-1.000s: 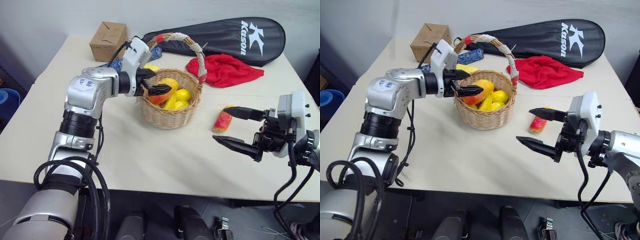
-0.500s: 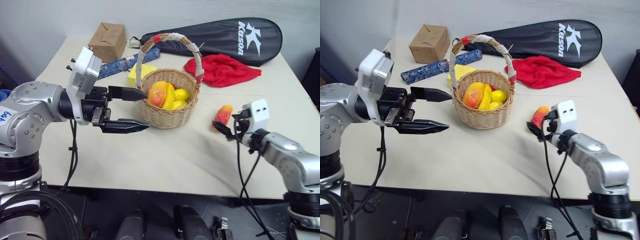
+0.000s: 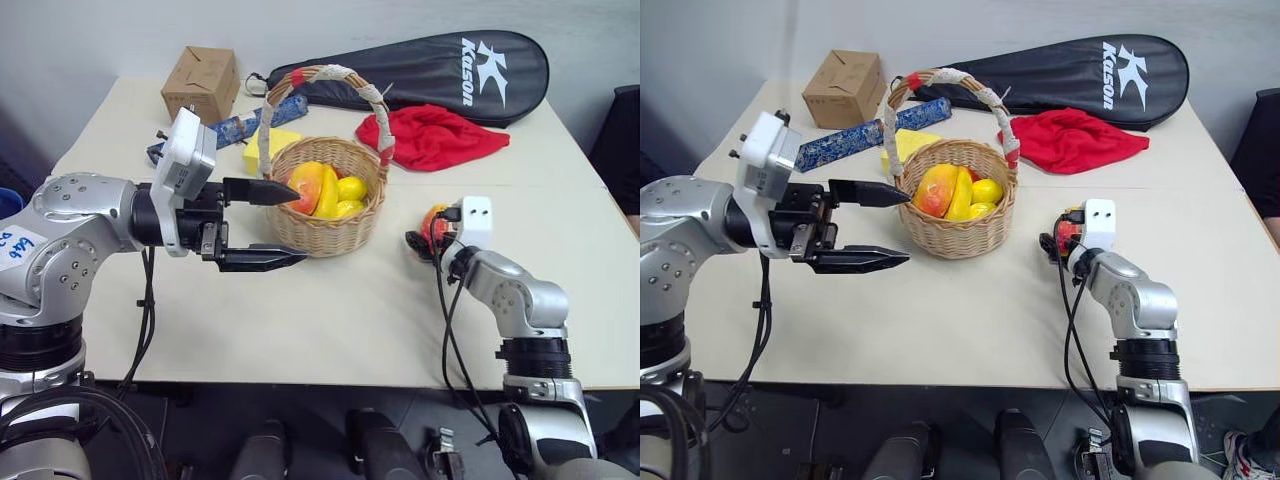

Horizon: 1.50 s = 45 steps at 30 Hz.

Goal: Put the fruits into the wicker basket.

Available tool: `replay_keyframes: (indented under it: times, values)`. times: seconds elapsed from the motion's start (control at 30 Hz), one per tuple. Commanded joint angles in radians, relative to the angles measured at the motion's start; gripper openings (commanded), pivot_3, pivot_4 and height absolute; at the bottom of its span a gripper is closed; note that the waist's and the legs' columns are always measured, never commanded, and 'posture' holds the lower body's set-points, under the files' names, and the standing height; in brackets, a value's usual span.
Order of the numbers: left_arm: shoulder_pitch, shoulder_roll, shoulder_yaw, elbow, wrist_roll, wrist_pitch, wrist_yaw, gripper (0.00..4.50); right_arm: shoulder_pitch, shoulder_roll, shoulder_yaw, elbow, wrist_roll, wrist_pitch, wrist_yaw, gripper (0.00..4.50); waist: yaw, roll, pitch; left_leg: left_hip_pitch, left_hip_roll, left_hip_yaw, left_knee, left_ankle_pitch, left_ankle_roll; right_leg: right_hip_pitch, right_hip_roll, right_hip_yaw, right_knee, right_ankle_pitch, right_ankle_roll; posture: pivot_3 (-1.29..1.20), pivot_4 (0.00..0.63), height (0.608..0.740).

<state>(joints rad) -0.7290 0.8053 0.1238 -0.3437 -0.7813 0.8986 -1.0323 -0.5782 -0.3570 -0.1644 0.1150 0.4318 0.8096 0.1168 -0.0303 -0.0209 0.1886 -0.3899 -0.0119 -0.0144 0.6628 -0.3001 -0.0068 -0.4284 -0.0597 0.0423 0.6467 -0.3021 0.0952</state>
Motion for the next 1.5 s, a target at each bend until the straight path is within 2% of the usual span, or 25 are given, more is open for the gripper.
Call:
replay_keyframes:
  times: [0.03,0.13,0.23,0.37,0.43,0.5,0.63,0.73,0.8,0.83,0.93,0.97,1.0,1.1,1.17,1.27,1.4,1.5]
  values:
    - [-0.021,0.016,0.007,0.002,0.004,-0.029,0.000,4.50,0.006,-0.002,-0.029,-0.067,0.011,-0.033,0.039,2.65,-0.001,0.000,0.000,0.000,0.000,0.000,0.000,0.000,0.000,0.000,0.000,0.000,0.000,0.000,0.000,0.00,0.150,0.740]
    - [-0.018,0.013,0.017,0.026,0.024,-0.054,0.022,4.50,0.053,-0.032,-0.050,-0.171,0.066,-0.008,0.117,1.99,0.001,0.000,0.000,0.000,0.000,0.000,0.000,0.000,0.000,0.000,0.000,0.000,0.000,0.000,0.000,0.00,0.150,0.740]
    - [-0.014,0.019,0.054,0.047,0.003,-0.046,0.041,4.50,0.092,-0.097,-0.085,-0.326,0.193,0.058,0.250,1.96,0.003,0.000,0.000,0.000,0.000,0.000,0.000,-0.001,0.001,0.000,0.000,0.000,0.000,0.000,0.000,0.00,0.150,0.740]
    - [0.004,0.047,0.102,0.068,0.000,-0.048,0.054,4.50,0.070,-0.181,-0.161,-0.461,0.431,0.188,0.376,1.96,0.000,0.000,0.000,0.000,0.000,0.000,0.000,-0.001,0.002,0.000,0.000,-0.001,-0.001,0.000,0.000,0.00,0.150,0.740]
    - [0.025,0.074,0.135,0.065,-0.011,-0.044,0.047,4.50,0.022,-0.223,-0.128,-0.529,0.534,0.237,0.449,1.96,-0.003,0.000,0.000,0.000,0.001,0.000,0.000,-0.001,0.002,0.000,0.000,-0.001,-0.001,0.000,0.000,0.00,0.150,0.740]
    - [0.036,0.092,0.157,0.067,-0.017,-0.046,0.048,4.50,-0.048,-0.208,-0.082,-0.539,0.584,0.264,0.457,1.96,-0.008,0.000,0.000,0.001,0.002,0.000,-0.001,-0.001,0.002,0.000,0.001,0.000,-0.001,0.000,0.000,0.00,0.150,0.740]
    - [0.036,0.109,0.171,0.071,-0.020,-0.050,0.052,4.50,-0.209,-0.088,0.085,-0.433,0.475,0.243,0.379,1.96,-0.011,0.000,0.000,0.001,0.002,0.000,-0.001,-0.001,0.002,0.000,0.000,0.000,0.000,0.000,0.000,0.00,0.150,0.740]
    - [0.032,0.110,0.171,0.070,-0.021,-0.054,0.057,4.50,-0.273,-0.033,0.163,-0.356,0.379,0.206,0.340,1.96,-0.004,0.000,0.000,0.001,0.002,-0.001,-0.001,-0.001,0.001,0.000,0.000,-0.001,0.000,0.000,0.000,0.00,0.150,0.740]
    - [0.030,0.111,0.169,0.065,-0.019,-0.056,0.064,4.50,-0.320,0.022,0.208,-0.273,0.297,0.174,0.282,1.96,0.000,0.000,0.000,-0.001,0.001,-0.001,0.000,-0.001,0.001,-0.001,-0.001,-0.002,0.000,0.000,0.000,0.00,0.150,0.740]
    - [0.034,0.114,0.176,0.054,-0.025,-0.052,0.069,4.50,-0.349,0.049,0.256,-0.202,0.210,0.118,0.247,1.96,0.000,0.000,0.000,-0.002,0.001,-0.001,0.000,-0.001,0.001,-0.002,-0.001,-0.002,-0.001,0.000,0.000,0.00,0.150,0.740]
    - [0.046,0.120,0.190,0.033,-0.041,-0.045,0.079,4.50,-0.393,0.112,0.267,-0.077,0.104,0.045,0.179,1.96,-0.002,0.000,0.000,-0.003,-0.001,-0.001,0.000,0.001,-0.002,-0.003,-0.002,-0.001,-0.001,0.000,0.000,0.00,0.150,0.740]
    - [0.051,0.122,0.192,0.030,-0.044,-0.045,0.081,4.50,-0.396,0.121,0.259,-0.064,0.093,0.035,0.180,2.72,-0.001,0.000,0.000,-0.003,0.000,-0.001,-0.001,0.001,-0.003,-0.003,-0.002,-0.002,0.000,0.000,0.000,0.00,0.150,0.740]
    - [0.056,0.123,0.194,0.028,-0.045,-0.046,0.084,4.50,-0.397,0.129,0.253,-0.055,0.081,0.024,0.178,2.88,0.001,0.000,0.000,-0.004,0.000,-0.002,-0.001,0.001,-0.003,-0.003,-0.002,-0.002,0.000,0.000,0.000,0.00,0.150,0.740]
    - [0.068,0.126,0.197,0.025,-0.048,-0.049,0.088,4.50,-0.385,0.138,0.235,-0.069,0.077,0.027,0.193,3.83,-0.001,0.000,0.000,-0.008,0.000,-0.002,-0.001,0.001,-0.003,-0.006,-0.002,-0.004,0.000,0.000,0.000,0.00,0.150,0.740]
    - [0.073,0.126,0.198,0.025,-0.051,-0.050,0.090,4.50,-0.361,0.118,0.212,-0.142,0.127,0.061,0.241,4.45,-0.001,0.000,0.000,-0.015,-0.001,-0.002,0.002,0.001,-0.003,-0.014,-0.002,-0.004,0.003,0.000,0.000,0.00,0.150,0.740]
    - [0.075,0.126,0.197,0.027,-0.051,-0.054,0.088,4.50,-0.302,0.050,0.114,-0.305,0.273,0.157,0.321,4.45,0.002,0.000,0.000,-0.017,0.000,-0.002,0.001,0.002,-0.004,-0.017,-0.003,-0.006,0.005,0.000,0.000,0.00,0.150,0.740]
    - [0.072,0.127,0.190,0.040,-0.045,-0.062,0.083,4.50,-0.248,-0.044,-0.023,-0.407,0.404,0.255,0.334,4.45,0.002,0.000,0.000,-0.017,-0.001,-0.002,0.003,0.001,-0.001,-0.016,-0.003,-0.006,0.006,0.000,0.000,0.00,0.150,0.740]
    - [0.058,0.121,0.175,0.059,-0.033,-0.076,0.078,4.50,-0.208,-0.128,-0.054,-0.401,0.323,0.217,0.293,4.45,0.001,0.000,0.000,-0.015,-0.001,-0.002,0.003,0.000,0.002,-0.015,-0.004,-0.006,0.007,0.000,0.000,0.00,0.150,0.740]
